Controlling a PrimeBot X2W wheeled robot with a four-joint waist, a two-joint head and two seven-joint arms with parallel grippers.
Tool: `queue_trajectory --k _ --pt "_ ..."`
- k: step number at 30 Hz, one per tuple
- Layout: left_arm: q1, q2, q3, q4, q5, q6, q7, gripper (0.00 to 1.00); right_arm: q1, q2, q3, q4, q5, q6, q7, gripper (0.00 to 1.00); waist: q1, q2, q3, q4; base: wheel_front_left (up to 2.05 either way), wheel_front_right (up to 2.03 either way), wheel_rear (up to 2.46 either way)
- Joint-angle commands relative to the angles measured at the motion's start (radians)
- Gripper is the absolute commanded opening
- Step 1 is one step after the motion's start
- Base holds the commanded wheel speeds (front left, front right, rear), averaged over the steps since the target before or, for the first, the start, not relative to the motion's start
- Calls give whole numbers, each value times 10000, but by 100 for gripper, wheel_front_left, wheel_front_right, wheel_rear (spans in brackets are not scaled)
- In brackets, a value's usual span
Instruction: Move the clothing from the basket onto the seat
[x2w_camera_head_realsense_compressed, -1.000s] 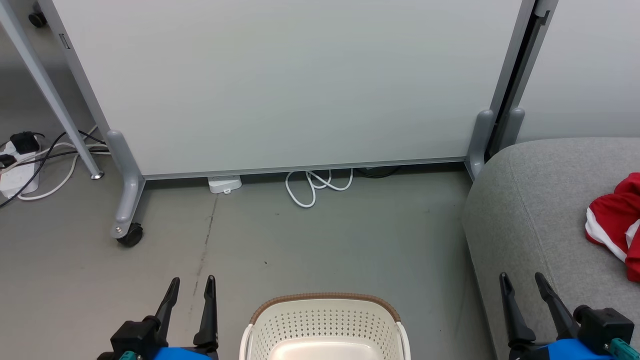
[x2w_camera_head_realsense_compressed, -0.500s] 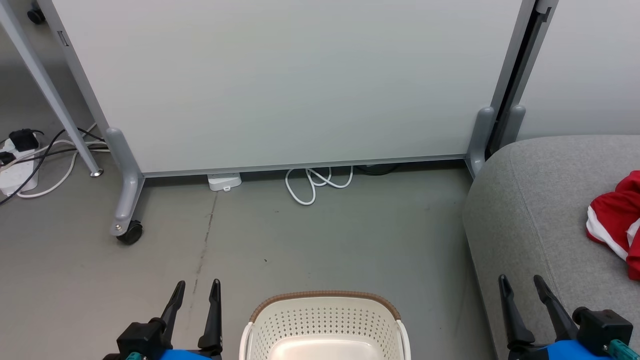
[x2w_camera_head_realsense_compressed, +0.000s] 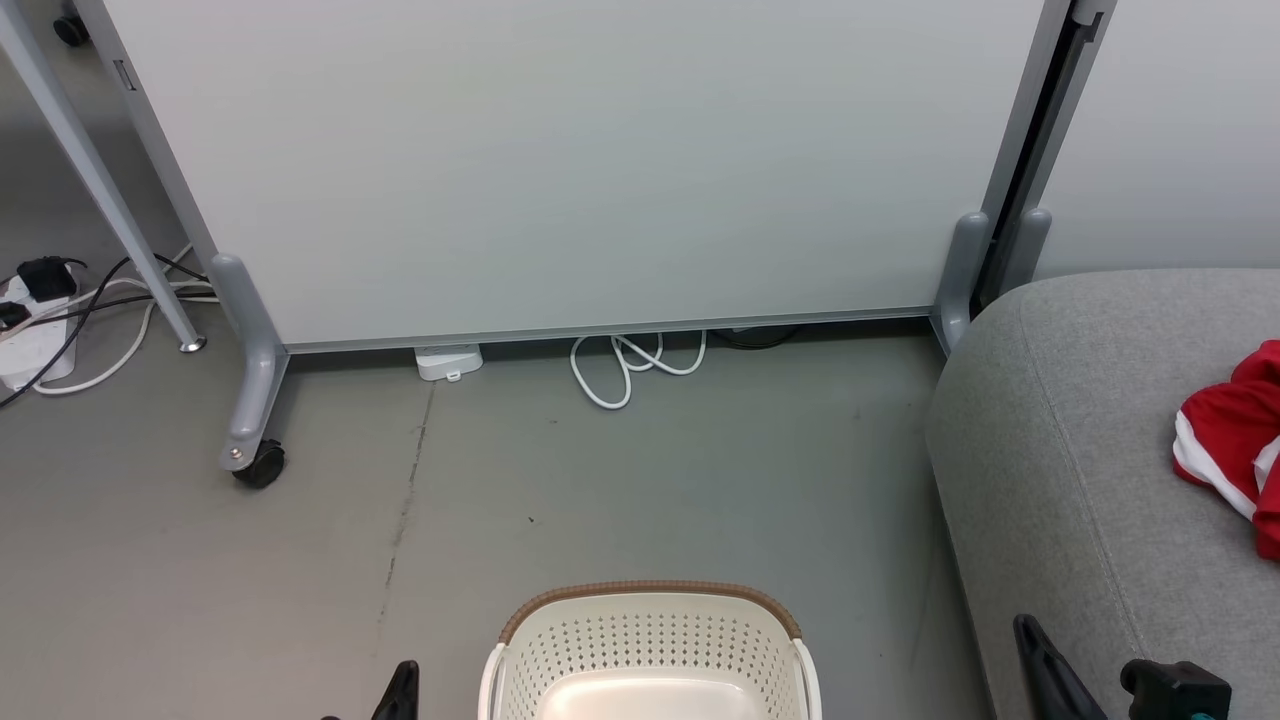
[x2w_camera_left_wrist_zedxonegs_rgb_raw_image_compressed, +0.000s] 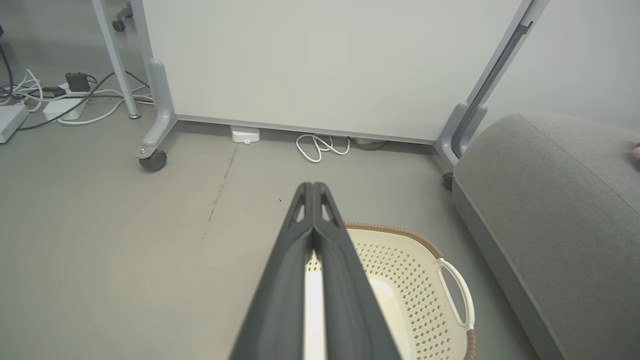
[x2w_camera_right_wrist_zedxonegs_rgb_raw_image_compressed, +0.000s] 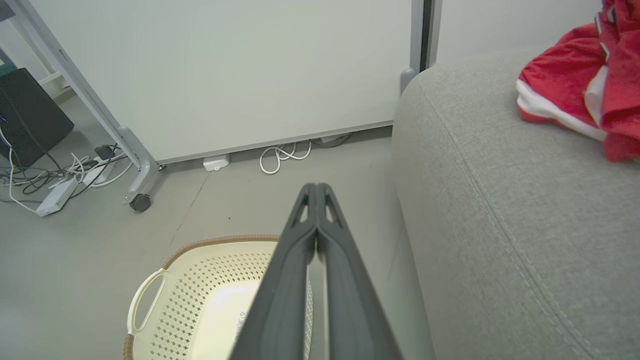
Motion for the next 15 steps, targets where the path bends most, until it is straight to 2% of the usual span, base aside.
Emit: queue_trajectory --k 1,15 --pt "-13 -7 38 -18 -196 0 55 0 -34 0 -11 16 205 0 41 0 0 -1 5 -7 0 0 0" --pt "-385 -62 519 -466 -2636 -2 733 0 -425 -21 -93 -107 2772 1 493 0 0 -1 67 -99 0 0 0"
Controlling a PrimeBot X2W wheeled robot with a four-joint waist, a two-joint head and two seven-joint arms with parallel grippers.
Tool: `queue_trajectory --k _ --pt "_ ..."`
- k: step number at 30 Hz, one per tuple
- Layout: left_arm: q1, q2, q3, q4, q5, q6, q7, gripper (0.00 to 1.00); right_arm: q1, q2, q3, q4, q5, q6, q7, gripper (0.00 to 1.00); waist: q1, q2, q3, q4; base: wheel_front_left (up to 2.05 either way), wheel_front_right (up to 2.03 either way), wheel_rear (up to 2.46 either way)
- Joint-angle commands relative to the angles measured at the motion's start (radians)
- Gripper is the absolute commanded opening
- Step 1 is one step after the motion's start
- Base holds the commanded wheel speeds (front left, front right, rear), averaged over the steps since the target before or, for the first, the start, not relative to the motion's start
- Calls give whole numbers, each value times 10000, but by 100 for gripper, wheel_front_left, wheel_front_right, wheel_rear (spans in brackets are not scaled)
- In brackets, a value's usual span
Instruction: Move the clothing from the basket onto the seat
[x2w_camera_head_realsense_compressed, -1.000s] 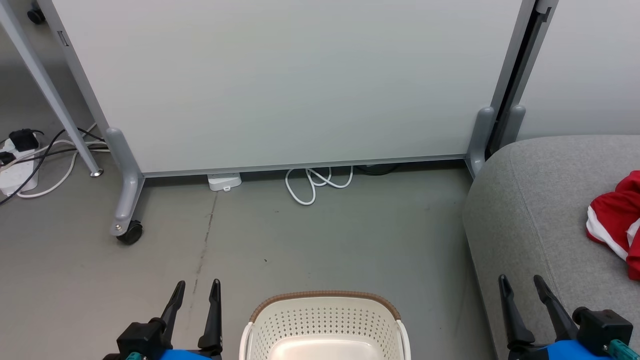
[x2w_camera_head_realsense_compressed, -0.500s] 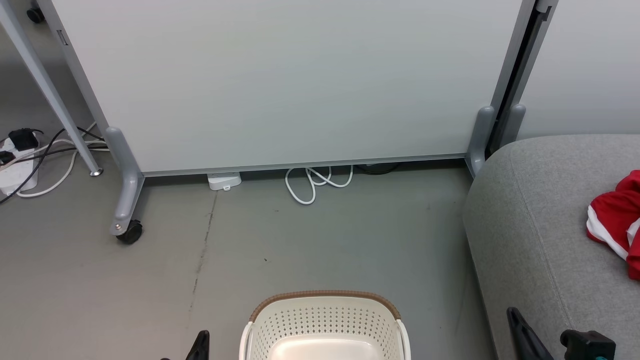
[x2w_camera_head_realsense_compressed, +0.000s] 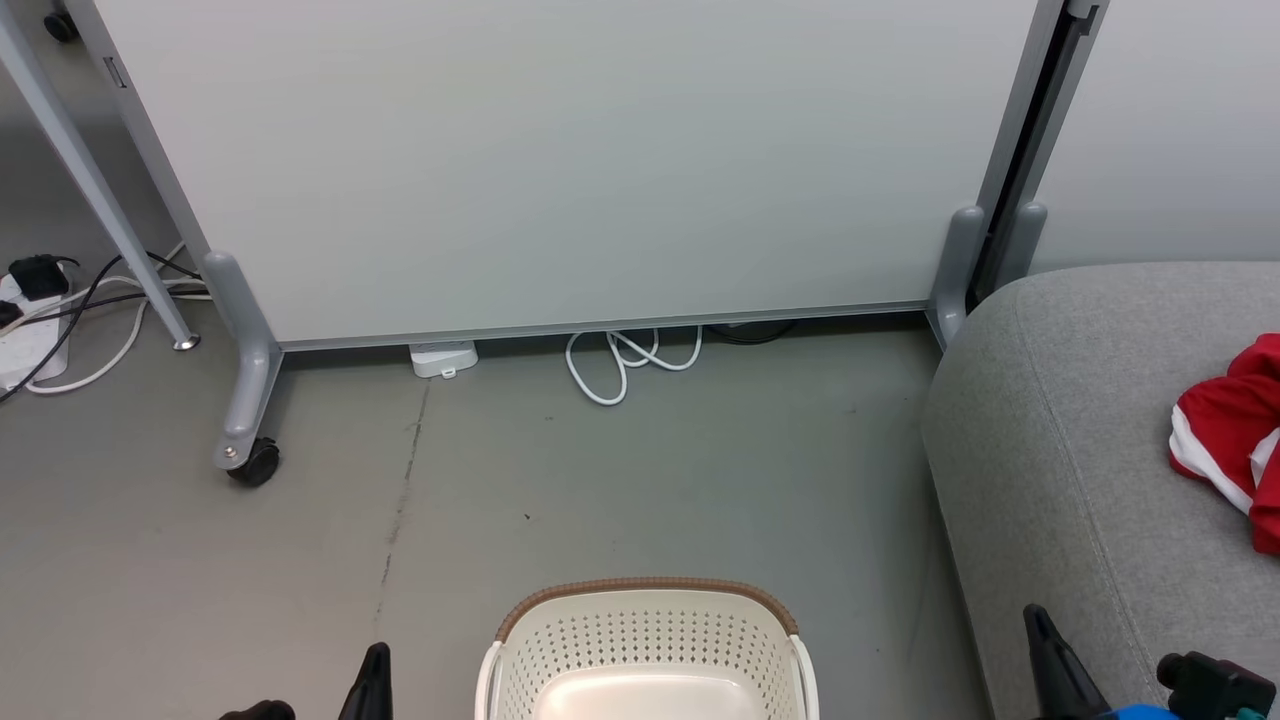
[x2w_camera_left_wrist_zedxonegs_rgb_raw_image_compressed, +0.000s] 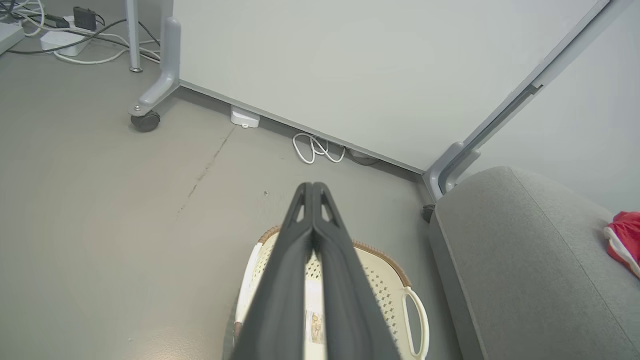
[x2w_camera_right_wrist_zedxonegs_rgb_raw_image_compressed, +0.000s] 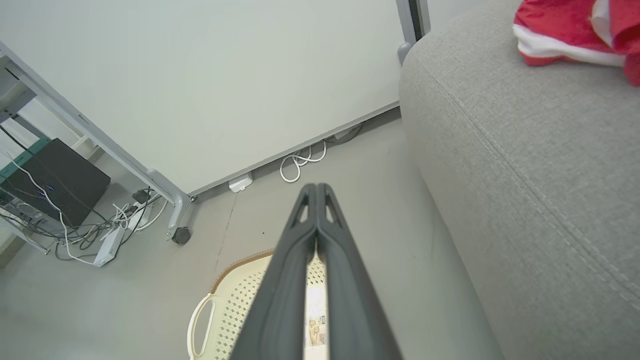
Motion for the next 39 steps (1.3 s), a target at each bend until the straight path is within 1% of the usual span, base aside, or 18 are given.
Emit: queue_trajectory --k 1,13,14,20,21,39 --pt "-395 12 158 -249 -484 -2 113 0 -358 -44 -52 -197 531 3 79 0 -1 0 9 -14 0 0 0" --pt "-659 -27 507 -576 -2261 -3 607 0 -635 -62 -111 -285 2399 3 409 0 -1 0 62 -92 0 0 0" --pt "-659 -27 507 -576 -2261 -3 607 0 -635 -62 -111 -285 2399 3 409 0 -1 0 62 -92 0 0 0" --pt "-788 -47 660 -724 -3065 -4 834 0 -780 -71 -137 -325 3248 3 557 0 -1 0 89 -132 0 0 0" --pt "-826 -52 714 -770 -3319 -4 903 0 -821 -74 -145 -337 3512 3 613 0 -1 0 97 -145 0 0 0" --pt "-1134 -99 1127 -1147 -5401 -6 1488 0 -1142 -97 -213 -428 5708 5 994 0 -2 0 177 -263 0 0 0"
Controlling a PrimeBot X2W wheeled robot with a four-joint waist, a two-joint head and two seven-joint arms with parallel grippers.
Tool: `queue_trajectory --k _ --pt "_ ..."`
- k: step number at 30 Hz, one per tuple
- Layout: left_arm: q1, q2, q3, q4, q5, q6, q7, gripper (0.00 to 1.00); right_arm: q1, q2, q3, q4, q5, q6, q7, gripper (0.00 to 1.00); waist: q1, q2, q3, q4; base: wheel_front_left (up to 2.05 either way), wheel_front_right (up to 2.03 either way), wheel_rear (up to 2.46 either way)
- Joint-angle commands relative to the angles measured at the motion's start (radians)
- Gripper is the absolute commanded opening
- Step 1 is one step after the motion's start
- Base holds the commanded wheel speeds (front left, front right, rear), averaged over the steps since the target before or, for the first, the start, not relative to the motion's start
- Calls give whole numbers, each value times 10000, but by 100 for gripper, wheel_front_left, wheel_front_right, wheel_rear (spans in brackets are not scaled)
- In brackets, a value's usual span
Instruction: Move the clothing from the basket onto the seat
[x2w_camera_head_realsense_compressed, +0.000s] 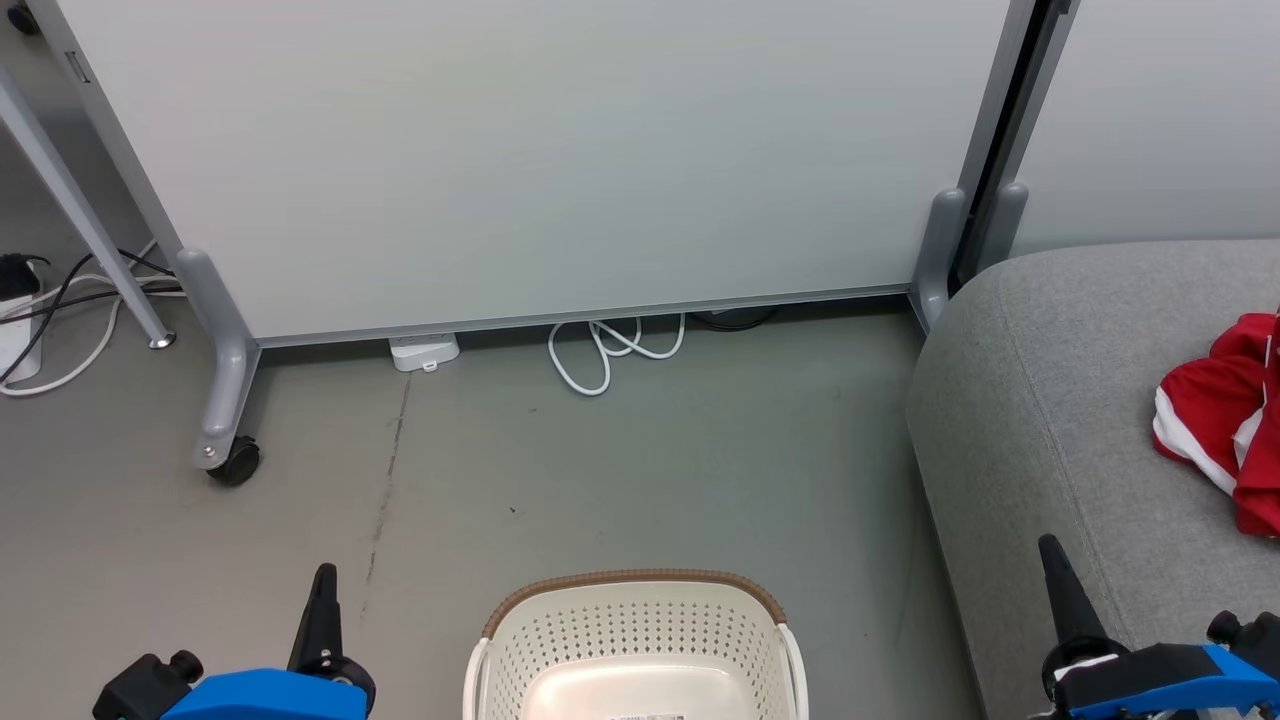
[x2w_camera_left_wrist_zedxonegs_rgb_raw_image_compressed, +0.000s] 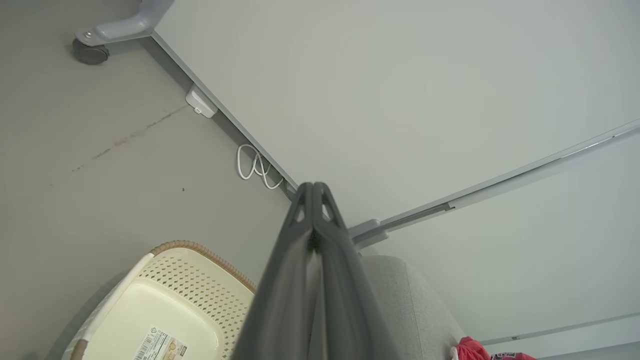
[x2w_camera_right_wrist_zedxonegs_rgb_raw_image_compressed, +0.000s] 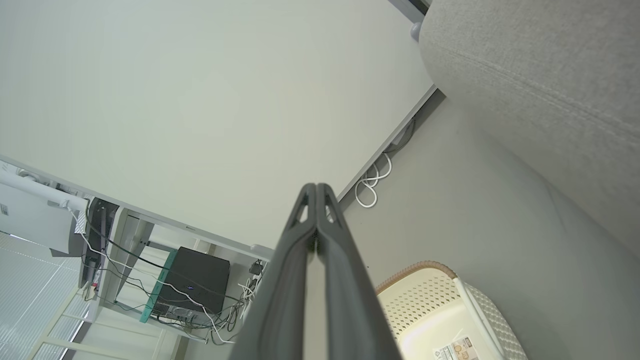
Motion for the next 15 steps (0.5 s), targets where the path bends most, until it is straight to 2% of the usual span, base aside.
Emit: queue_trajectory --k 1,15 --pt "-338 25 115 -168 -270 -6 72 0 -278 -82 -27 -144 304 7 55 0 -1 0 6 -9 0 0 0" --pt "-536 -12 390 -416 -1644 -8 453 0 -486 -96 -71 -201 1753 8 313 0 -1 0 68 -101 0 0 0"
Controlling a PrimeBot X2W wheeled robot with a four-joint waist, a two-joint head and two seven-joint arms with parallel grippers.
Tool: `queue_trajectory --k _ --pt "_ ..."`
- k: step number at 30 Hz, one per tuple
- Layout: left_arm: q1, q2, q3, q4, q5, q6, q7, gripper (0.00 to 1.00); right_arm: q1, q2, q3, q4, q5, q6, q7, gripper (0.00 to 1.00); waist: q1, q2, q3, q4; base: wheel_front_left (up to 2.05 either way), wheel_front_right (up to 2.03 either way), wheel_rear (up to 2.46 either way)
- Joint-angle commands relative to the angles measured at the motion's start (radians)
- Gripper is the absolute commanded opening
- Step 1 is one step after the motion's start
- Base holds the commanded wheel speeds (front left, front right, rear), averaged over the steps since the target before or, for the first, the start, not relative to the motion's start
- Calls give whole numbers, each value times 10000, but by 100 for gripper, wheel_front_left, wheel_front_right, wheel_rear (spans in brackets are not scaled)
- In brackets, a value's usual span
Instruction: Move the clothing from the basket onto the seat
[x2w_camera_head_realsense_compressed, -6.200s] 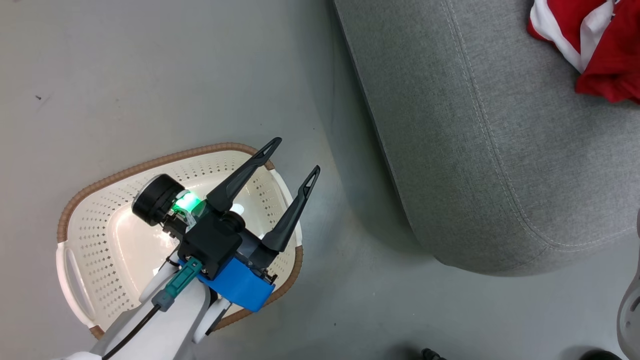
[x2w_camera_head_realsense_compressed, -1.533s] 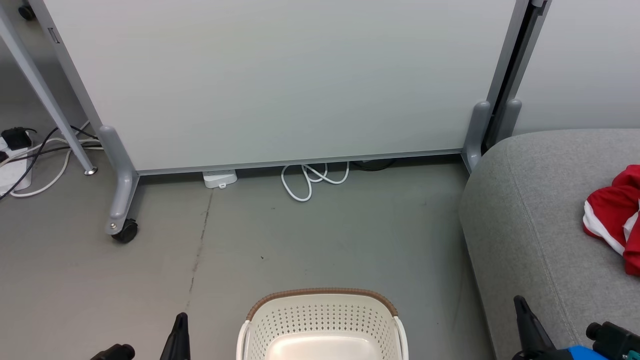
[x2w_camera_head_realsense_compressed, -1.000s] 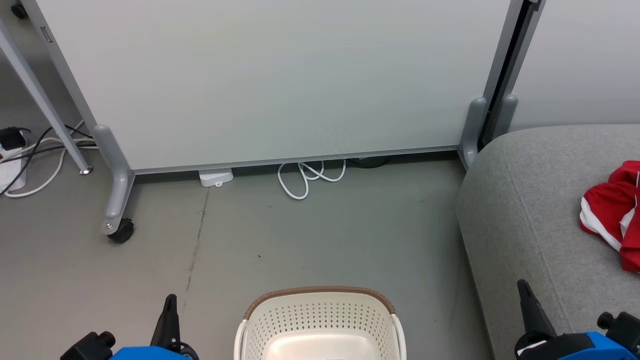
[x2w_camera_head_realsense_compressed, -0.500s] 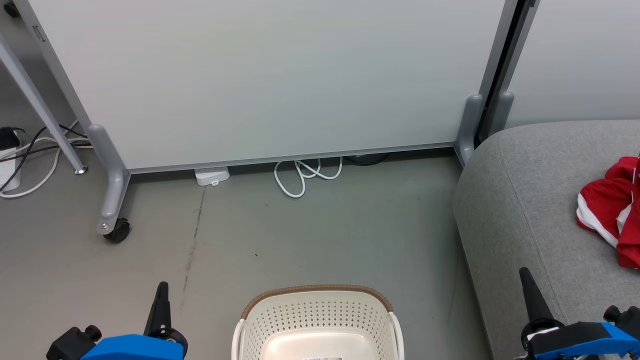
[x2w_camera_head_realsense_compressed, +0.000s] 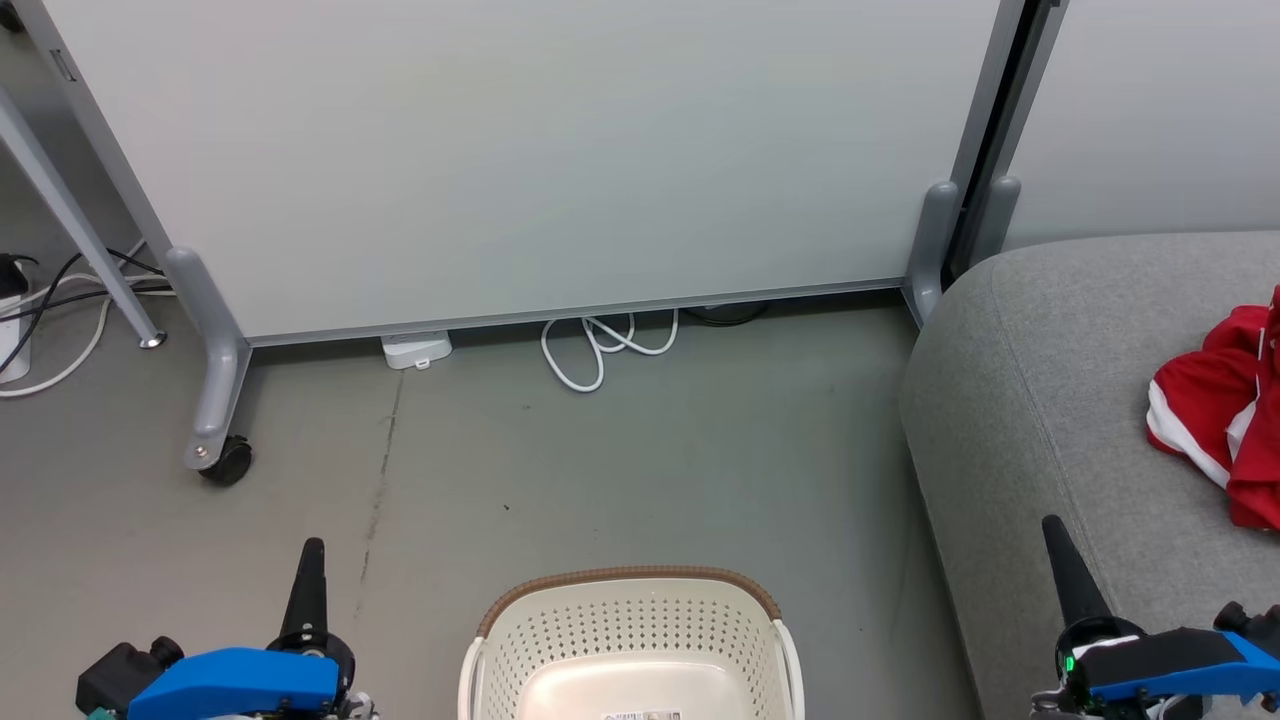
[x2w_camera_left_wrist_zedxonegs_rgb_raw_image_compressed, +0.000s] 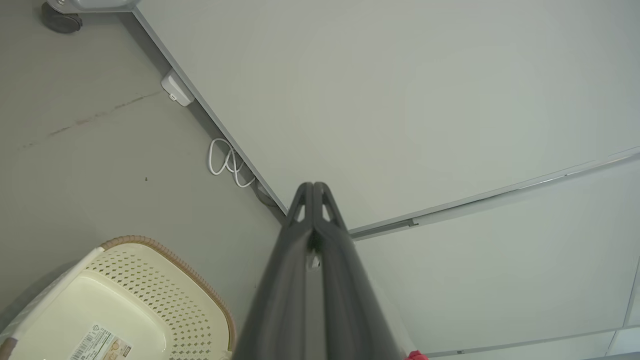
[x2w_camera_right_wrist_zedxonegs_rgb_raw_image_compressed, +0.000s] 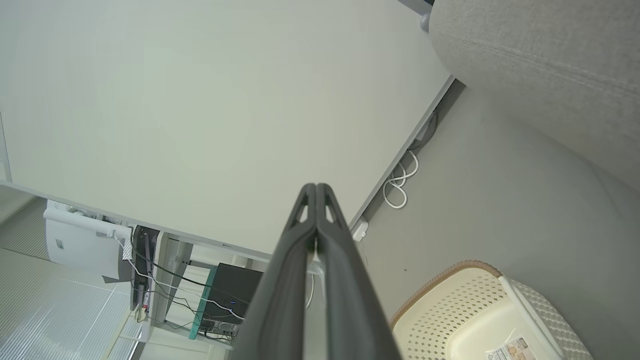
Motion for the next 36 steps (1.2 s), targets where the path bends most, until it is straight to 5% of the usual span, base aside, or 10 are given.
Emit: queue_trajectory --k 1,36 --pt "-292 9 113 -148 -242 -8 66 0 -219 -82 -22 -114 275 8 65 0 -1 0 7 -11 0 0 0" --pt "-687 -67 688 -661 -3147 -12 882 0 -676 -104 -121 -229 3334 10 603 0 -2 0 171 -254 0 0 0"
